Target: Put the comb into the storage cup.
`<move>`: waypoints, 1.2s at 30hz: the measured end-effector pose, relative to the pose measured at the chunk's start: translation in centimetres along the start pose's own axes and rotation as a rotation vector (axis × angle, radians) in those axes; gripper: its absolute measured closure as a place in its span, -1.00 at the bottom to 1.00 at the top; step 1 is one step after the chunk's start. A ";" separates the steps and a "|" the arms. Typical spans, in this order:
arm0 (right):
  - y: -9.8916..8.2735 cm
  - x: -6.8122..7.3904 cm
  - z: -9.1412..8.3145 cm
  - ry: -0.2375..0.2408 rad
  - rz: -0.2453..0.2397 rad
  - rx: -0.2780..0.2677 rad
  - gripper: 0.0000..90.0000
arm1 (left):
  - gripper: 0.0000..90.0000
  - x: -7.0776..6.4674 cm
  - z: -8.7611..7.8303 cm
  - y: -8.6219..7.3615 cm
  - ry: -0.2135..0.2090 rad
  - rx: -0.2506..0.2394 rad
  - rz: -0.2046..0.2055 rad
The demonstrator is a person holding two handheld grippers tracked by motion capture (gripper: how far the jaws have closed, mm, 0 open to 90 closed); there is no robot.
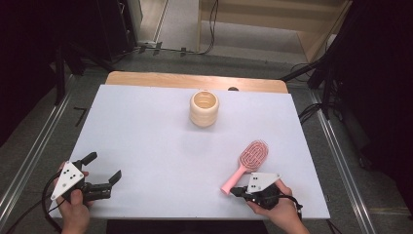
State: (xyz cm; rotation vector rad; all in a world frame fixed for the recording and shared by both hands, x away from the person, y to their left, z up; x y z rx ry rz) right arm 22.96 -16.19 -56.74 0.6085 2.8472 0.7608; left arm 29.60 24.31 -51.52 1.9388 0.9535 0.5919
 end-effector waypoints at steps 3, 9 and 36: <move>0.1 0.0 0.3 0.001 0.003 0.004 0.96 | -1.00 0.0 0.0 0.0 0.000 0.001 0.001; 0.4 -0.2 0.4 0.013 0.007 -0.004 0.96 | -1.00 0.0 0.1 0.0 0.004 0.004 0.002; 4.8 -2.3 2.9 0.011 0.046 -0.019 0.96 | -1.00 -0.1 0.1 -0.1 0.007 0.004 0.006</move>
Point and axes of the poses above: each handheld gripper's, and its own axes: z roughly forward along the jaws, y roughly out of its top, x roughly to its left, the point moved 9 cm from there along z, roughly forward along the jaws, and after that the axes turned 15 degrees about x, right-handed, at the moved point
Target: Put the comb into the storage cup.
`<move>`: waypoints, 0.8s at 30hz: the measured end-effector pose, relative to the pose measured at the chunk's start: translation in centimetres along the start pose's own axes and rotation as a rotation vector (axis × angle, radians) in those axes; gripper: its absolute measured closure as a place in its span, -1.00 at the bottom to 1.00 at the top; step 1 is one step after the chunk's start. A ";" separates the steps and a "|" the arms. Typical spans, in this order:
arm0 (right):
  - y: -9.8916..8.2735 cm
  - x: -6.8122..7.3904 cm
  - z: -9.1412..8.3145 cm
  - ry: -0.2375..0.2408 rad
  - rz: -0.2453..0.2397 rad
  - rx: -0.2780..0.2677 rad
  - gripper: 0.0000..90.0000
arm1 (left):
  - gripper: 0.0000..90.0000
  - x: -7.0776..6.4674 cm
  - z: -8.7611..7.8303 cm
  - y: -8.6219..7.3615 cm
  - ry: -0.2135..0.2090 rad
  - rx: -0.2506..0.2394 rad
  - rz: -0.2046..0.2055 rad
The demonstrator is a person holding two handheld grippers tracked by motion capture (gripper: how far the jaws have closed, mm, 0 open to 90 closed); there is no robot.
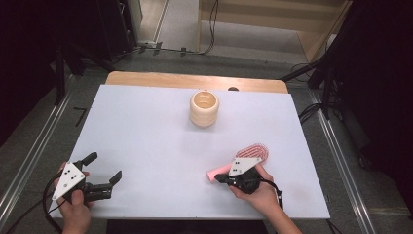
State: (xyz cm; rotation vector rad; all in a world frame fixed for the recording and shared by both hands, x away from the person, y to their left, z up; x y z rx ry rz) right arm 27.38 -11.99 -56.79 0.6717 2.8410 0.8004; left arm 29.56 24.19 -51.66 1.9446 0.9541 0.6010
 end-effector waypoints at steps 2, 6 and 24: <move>0.3 -0.1 0.2 0.000 0.010 -0.001 0.96 | -1.00 0.0 0.0 0.0 0.000 0.000 0.000; 0.6 -0.4 0.5 -0.001 0.022 -0.001 0.96 | -1.00 0.0 0.0 0.0 0.001 0.000 0.000; 2.3 -2.3 1.7 -0.030 0.105 -0.006 0.96 | -1.00 -0.1 0.1 0.0 -0.001 0.003 0.007</move>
Point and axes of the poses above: each handheld gripper's, and its own axes: z roughly forward along the jaws, y roughly out of its top, x roughly to its left, the point moved 9 cm from there along z, roughly forward along the jaws, and after that the axes turned 15 degrees about x, right-handed, at the moved point
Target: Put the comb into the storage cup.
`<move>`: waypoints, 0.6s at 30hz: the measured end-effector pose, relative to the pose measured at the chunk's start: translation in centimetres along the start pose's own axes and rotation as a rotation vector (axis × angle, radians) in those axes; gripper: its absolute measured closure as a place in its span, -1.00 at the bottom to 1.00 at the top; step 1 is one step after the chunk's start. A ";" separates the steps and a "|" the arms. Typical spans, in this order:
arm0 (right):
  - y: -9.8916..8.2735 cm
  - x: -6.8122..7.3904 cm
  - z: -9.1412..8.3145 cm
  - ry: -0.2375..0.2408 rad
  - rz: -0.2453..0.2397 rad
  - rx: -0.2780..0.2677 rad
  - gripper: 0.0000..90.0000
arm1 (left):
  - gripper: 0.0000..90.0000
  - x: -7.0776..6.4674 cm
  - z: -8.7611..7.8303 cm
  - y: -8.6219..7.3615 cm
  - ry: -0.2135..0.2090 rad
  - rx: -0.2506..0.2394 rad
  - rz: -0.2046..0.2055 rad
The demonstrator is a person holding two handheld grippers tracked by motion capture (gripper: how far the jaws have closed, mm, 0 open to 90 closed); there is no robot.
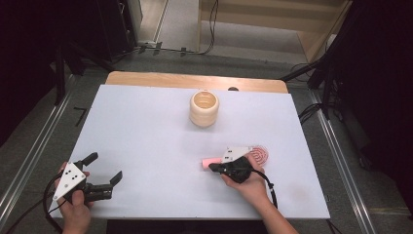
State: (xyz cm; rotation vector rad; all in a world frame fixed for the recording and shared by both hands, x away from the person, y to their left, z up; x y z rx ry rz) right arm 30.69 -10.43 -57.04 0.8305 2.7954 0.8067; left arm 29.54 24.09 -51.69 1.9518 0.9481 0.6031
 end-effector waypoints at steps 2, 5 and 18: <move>0.1 -0.2 0.1 -0.007 0.006 -0.004 0.96 | -1.00 0.0 0.0 0.0 0.002 0.003 0.000; 0.1 -0.4 -0.3 -0.009 0.009 -0.037 0.96 | -1.00 0.0 0.0 0.1 0.006 0.002 0.010; -0.7 -1.7 -7.3 -0.066 0.120 -0.347 -1.00 | -1.00 -1.1 0.2 1.4 -0.012 0.003 0.040</move>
Point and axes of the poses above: each handheld gripper's, and its own axes: z roughly forward along the jaws, y roughly out of its top, x roughly to its left, the point moved 9 cm from there along z, roughly forward along the jaws, and after that the axes turned 15 degrees about x, right-handed, at the moved point
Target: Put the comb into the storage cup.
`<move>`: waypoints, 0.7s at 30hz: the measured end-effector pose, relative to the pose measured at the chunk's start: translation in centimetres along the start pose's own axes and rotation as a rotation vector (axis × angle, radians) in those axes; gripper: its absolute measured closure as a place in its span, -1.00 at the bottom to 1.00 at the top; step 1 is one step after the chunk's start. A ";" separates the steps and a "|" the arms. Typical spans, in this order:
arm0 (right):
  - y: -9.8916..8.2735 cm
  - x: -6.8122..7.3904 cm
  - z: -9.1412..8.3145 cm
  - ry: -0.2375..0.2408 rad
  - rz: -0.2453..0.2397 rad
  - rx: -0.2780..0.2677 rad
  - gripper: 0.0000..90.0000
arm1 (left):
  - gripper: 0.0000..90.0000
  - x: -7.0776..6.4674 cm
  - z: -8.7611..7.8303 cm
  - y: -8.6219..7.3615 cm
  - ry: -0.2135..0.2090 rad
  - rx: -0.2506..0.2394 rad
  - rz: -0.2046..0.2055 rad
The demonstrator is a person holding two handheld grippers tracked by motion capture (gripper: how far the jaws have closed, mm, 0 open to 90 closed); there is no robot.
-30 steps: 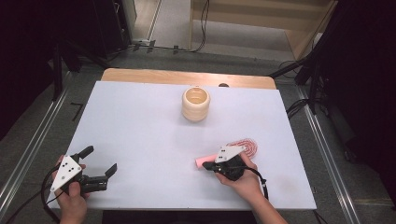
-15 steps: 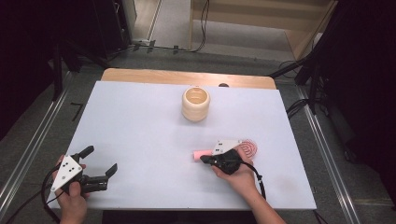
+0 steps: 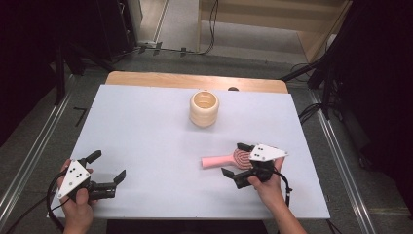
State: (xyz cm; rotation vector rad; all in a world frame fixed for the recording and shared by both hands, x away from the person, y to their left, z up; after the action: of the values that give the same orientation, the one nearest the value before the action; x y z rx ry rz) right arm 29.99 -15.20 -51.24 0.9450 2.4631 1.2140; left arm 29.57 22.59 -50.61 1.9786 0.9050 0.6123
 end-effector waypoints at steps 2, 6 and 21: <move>-0.3 -0.8 -1.2 -0.052 0.016 -0.025 -1.00 | -1.00 -0.3 0.0 0.3 -0.027 0.006 0.010; -0.8 -1.9 -3.5 -0.089 0.036 -0.075 -1.00 | -1.00 -0.8 0.1 0.8 -0.048 0.006 0.015; -4.0 -4.2 -7.0 -0.162 0.094 -0.100 -1.00 | -1.00 -1.9 0.9 3.2 -0.069 0.039 0.035</move>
State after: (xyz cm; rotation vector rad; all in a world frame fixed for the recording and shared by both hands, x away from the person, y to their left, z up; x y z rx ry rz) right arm 28.15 -24.09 -50.21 1.0968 2.2344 1.2256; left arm 30.21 19.50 -48.53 2.0410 0.8477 0.5461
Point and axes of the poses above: each handheld gripper's, and its own axes: z roughly forward along the jaws, y roughly out of its top, x roughly to its left, the point moved 9 cm from there along z, roughly forward along the jaws, and after that the axes turned 15 degrees about x, right-handed, at the moved point
